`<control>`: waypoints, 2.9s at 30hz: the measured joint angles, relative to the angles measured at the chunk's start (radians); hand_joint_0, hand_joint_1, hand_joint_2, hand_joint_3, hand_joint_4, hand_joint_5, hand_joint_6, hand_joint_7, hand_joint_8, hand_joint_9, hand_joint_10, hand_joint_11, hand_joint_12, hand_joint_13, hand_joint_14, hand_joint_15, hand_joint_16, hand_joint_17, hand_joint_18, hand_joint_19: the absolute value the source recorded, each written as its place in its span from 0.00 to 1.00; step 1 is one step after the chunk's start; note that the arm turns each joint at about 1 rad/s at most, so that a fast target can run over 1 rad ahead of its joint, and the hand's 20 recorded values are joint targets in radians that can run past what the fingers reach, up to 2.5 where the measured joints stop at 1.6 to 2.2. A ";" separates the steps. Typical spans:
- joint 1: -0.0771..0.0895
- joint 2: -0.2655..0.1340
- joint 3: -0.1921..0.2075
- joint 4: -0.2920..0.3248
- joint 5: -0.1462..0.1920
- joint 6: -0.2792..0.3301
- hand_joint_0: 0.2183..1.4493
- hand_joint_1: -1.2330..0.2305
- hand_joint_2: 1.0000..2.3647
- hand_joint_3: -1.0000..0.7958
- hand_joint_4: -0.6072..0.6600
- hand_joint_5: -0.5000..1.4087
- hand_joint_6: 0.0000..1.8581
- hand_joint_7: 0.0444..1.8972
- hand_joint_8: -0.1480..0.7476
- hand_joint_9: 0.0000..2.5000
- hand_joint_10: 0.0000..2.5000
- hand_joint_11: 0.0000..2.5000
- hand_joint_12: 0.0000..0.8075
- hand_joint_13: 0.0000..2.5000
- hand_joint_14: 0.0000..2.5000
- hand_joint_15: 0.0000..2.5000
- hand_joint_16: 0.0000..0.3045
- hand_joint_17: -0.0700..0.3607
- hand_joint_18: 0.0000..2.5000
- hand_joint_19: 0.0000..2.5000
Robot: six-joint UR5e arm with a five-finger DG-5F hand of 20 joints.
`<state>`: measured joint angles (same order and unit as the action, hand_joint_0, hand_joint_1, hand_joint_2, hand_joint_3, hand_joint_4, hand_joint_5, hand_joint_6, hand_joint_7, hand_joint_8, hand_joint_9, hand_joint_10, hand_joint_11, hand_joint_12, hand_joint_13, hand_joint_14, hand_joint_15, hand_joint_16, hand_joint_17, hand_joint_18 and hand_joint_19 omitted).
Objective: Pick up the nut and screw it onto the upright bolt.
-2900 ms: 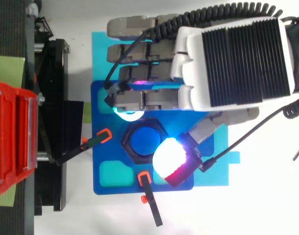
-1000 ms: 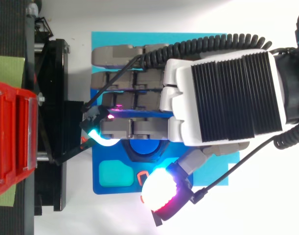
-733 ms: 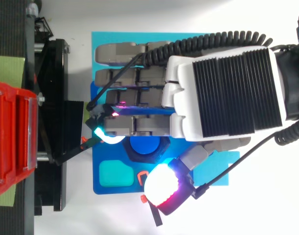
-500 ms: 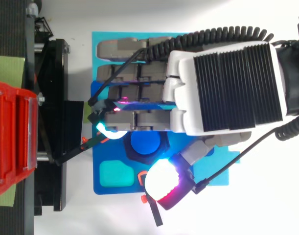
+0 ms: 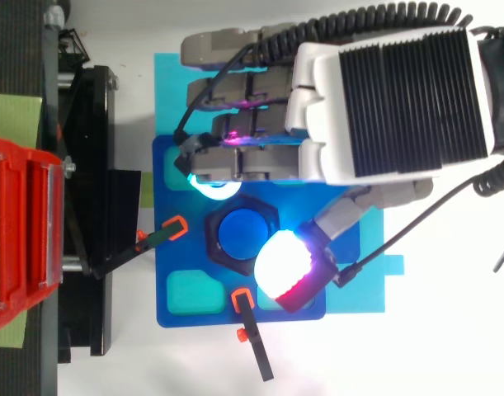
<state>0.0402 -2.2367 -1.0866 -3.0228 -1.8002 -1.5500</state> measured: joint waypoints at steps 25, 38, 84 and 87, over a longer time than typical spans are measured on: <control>-0.013 0.000 0.020 0.040 -0.027 0.001 0.25 0.72 0.00 0.28 0.65 0.20 0.27 0.38 0.43 0.32 0.00 0.00 0.29 0.26 0.00 0.00 0.07 0.28 0.13 0.00; 0.028 0.000 -0.012 0.088 0.009 0.024 0.24 0.75 0.00 0.28 0.65 0.20 0.27 0.37 0.41 0.28 0.00 0.00 0.31 0.23 0.00 0.00 0.08 0.30 0.09 0.00; -0.014 0.000 -0.018 0.011 -0.046 -0.010 0.27 0.71 0.00 0.28 0.62 0.26 0.35 0.63 0.47 0.38 0.00 0.00 0.25 0.29 0.00 0.00 0.04 0.23 0.15 0.00; -0.022 0.000 -0.018 0.012 -0.054 -0.015 0.27 0.71 0.00 0.28 0.62 0.26 0.36 0.61 0.47 0.39 0.00 0.00 0.24 0.30 0.00 0.00 0.04 0.23 0.16 0.00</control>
<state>0.0181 -2.2366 -1.1046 -3.0108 -1.8546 -1.5650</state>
